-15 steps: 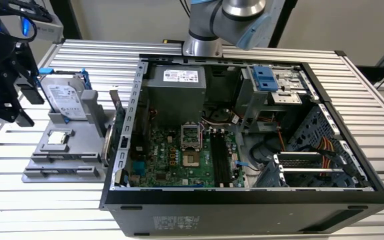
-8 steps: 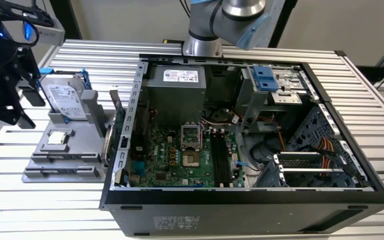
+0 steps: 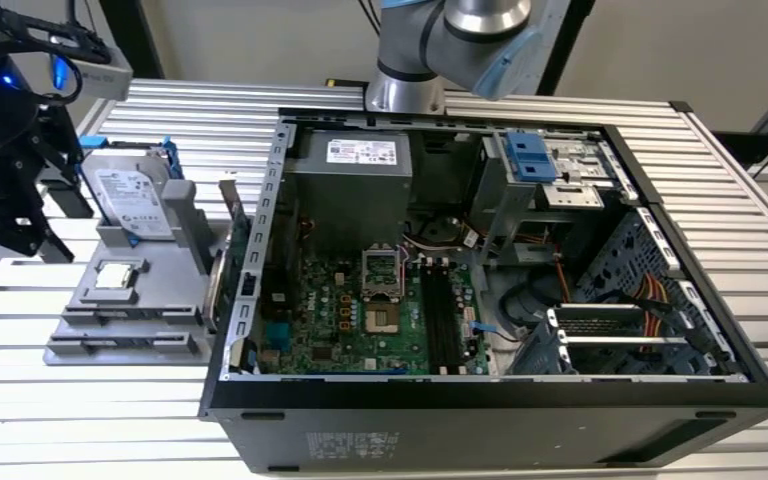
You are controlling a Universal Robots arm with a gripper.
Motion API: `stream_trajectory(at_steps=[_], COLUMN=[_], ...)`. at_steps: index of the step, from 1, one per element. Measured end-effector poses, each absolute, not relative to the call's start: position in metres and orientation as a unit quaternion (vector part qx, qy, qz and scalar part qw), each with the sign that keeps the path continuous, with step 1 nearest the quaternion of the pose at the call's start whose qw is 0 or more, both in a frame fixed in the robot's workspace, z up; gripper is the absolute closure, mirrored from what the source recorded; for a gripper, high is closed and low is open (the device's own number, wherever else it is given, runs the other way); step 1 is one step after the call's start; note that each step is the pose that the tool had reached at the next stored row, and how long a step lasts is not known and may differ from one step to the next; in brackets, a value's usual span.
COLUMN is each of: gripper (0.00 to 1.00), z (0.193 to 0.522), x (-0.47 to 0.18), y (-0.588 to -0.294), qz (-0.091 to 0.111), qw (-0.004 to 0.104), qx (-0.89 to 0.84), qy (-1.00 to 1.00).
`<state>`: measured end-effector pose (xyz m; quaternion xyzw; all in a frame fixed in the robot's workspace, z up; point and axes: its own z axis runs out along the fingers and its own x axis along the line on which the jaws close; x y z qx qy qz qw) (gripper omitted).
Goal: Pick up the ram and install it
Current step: 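Pick up the ram and move it above insertion slot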
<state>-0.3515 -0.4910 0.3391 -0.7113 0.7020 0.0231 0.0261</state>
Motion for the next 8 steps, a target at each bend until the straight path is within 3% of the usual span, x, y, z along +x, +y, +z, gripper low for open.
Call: stream_trajectory(at_steps=[8], gripper=[0.0], z=[0.3322], x=[-0.3515], y=[-0.4955], qz=[0.023], qw=[0.026], qx=[-0.711], qy=[0.702])
